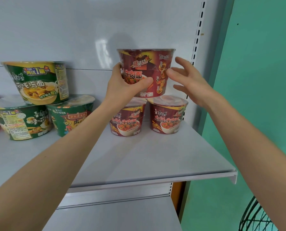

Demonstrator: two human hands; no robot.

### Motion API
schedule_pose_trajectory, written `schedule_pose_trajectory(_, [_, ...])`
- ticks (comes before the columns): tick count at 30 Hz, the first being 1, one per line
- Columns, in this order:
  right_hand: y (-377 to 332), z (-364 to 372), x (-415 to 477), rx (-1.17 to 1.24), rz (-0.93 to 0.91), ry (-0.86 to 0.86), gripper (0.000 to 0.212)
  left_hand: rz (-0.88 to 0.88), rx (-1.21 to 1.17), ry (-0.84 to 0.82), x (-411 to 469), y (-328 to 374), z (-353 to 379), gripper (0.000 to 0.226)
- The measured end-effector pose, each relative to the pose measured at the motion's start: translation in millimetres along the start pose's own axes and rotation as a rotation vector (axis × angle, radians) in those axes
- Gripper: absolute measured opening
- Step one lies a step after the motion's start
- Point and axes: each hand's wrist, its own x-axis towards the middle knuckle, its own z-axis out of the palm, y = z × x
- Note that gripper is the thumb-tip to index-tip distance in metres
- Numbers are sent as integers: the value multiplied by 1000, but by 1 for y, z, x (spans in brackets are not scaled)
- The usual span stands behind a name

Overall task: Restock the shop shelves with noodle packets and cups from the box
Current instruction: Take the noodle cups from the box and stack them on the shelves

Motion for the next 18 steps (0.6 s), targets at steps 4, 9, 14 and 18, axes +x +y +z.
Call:
schedule_pose_trajectory(4, [-10,15,6,119,-19,-28,60,15,-35,-18,3,1,4,64])
schedule_pose_trajectory(9, [-9,16,7,171,-28,29,52,13,52,-113,8,2,-3,73])
schedule_pose_trajectory(14, [-5,12,8,183,-33,111,47,42,463,-348,3,-12,-27,75])
schedule_pose_trajectory(18, [2,11,11,159,-29,149,50,112,824,-507,-2,-29,-30,33])
